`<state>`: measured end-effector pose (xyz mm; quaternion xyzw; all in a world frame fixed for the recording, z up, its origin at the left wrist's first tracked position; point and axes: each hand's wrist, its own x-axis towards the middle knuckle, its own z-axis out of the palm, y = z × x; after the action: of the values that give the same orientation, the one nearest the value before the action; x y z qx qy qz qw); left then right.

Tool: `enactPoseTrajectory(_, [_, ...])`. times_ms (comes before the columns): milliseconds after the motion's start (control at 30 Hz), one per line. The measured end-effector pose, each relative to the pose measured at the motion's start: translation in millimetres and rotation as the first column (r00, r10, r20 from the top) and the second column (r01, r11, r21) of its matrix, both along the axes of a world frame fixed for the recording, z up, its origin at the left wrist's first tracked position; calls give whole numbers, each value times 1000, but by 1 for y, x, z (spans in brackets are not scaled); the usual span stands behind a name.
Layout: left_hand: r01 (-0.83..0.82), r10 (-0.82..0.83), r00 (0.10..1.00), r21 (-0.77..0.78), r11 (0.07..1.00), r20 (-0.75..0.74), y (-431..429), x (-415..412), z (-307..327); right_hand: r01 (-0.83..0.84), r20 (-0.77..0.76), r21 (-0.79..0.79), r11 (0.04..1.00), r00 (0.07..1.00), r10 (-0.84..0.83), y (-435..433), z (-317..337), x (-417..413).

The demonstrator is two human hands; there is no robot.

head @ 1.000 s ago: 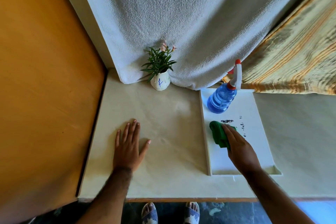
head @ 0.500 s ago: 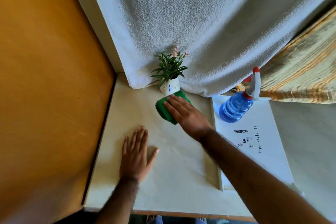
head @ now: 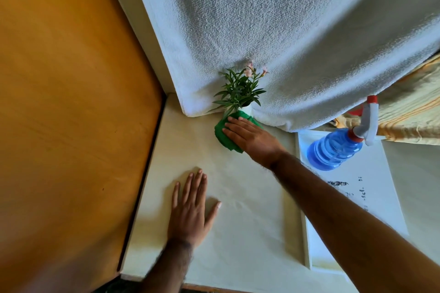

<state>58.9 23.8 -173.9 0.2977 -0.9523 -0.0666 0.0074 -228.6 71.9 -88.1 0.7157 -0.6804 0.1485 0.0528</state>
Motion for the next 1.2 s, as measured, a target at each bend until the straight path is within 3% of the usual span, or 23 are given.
enactPoseTrajectory(267, [2, -2, 1000, -8, 1000, 11, -1, 0, 1, -6, 221, 214, 977, 974, -42, 2, -21, 6])
enactPoseTrajectory(333, [0, 0, 1000, -10, 1000, 10, -1, 0, 3, 10, 211, 262, 965, 975, -67, 4, -18, 8])
enactPoseTrajectory(433, [0, 0, 1000, -15, 1000, 16, 0, -1, 4, -10, 201, 203, 979, 979, -32, 2, -13, 15])
enactPoseTrajectory(633, [3, -3, 1000, -22, 1000, 19, 0, -1, 4, -26, 104, -73, 997, 994, 34, -11, 3, 4])
enactPoseTrajectory(733, [4, -4, 1000, -11, 1000, 8, 0, 0, 2, -40, 128, -29, 999, 991, 43, -7, -1, -5])
enactPoseTrajectory(1033, [-3, 3, 1000, 5, 1000, 28, -2, 2, -6, 87, 397, 170, 982, 906, -149, 6, -22, 11])
enactPoseTrajectory(1200, [-1, 0, 1000, 5, 1000, 28, -3, 1, -7, 91, 326, 82, 993, 939, -113, 6, -16, 15])
